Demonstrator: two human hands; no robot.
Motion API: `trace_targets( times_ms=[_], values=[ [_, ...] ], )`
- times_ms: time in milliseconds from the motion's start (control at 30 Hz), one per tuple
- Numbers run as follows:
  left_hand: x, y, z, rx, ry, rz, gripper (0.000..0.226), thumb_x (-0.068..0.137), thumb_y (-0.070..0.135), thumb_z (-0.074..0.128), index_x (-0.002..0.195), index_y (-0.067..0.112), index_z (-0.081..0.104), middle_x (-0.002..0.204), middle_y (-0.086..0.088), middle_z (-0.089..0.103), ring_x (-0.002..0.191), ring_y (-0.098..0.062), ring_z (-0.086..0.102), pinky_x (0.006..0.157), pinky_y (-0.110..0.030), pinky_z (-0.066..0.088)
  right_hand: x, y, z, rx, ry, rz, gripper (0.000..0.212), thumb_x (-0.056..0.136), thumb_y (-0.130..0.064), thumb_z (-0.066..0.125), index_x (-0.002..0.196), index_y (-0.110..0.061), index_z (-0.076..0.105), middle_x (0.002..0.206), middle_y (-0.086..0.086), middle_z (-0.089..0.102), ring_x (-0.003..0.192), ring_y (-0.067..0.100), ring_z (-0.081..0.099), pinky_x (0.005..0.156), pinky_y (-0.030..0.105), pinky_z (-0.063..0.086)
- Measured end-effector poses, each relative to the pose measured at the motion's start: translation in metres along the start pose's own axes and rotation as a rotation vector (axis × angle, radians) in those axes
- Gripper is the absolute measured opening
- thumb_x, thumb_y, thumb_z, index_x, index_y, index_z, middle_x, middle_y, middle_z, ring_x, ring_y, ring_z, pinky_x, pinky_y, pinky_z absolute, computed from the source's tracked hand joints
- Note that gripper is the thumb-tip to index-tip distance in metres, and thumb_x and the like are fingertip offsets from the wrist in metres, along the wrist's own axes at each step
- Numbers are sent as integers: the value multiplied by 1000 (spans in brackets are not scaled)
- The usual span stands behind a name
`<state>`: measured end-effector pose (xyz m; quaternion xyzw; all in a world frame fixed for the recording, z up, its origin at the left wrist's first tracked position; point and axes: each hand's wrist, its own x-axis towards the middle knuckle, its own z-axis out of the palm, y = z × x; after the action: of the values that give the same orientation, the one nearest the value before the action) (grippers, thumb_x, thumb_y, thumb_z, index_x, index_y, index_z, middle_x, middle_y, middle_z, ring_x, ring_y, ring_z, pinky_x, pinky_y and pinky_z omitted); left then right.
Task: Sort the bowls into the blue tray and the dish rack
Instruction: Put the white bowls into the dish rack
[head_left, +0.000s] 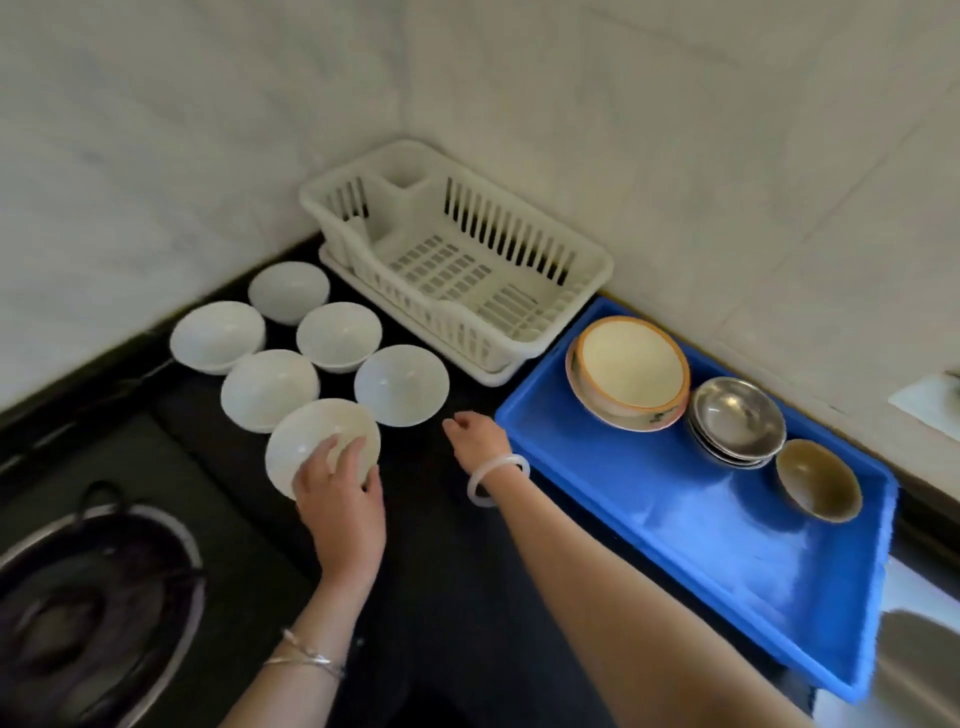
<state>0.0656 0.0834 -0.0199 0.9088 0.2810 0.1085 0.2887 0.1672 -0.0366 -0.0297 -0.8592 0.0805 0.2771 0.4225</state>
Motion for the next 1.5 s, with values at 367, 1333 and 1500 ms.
trace_targets(
  times_ms=[367, 1333, 1500],
  values=[
    [29, -64, -8, -488, -13, -394, 65, 84, -3, 53, 141, 19, 32, 142, -10, 42, 131, -30, 39, 108, -46, 36, 52, -22, 30, 457, 59, 237, 24, 86, -2, 49, 107, -2, 61, 103, 16, 66, 66, 22, 67, 62, 33, 61],
    [48, -93, -25, -756, -167, -533, 40, 90, 13, 54, 129, 21, 51, 129, -4, 57, 120, -24, 52, 101, -49, 44, -21, -73, 60, -117, 6, 11, 9, 83, -13, 63, 75, -9, 65, 81, 10, 72, 76, 20, 72, 79, 37, 59],
    [50, -94, -26, -728, -172, -546, 40, 89, 10, 54, 128, 19, 52, 129, -6, 57, 118, -25, 53, 100, -49, 45, -14, -70, 59, -152, -7, 15, 11, 82, -16, 63, 72, -13, 61, 76, 6, 71, 78, 19, 72, 78, 33, 58]
  ],
)
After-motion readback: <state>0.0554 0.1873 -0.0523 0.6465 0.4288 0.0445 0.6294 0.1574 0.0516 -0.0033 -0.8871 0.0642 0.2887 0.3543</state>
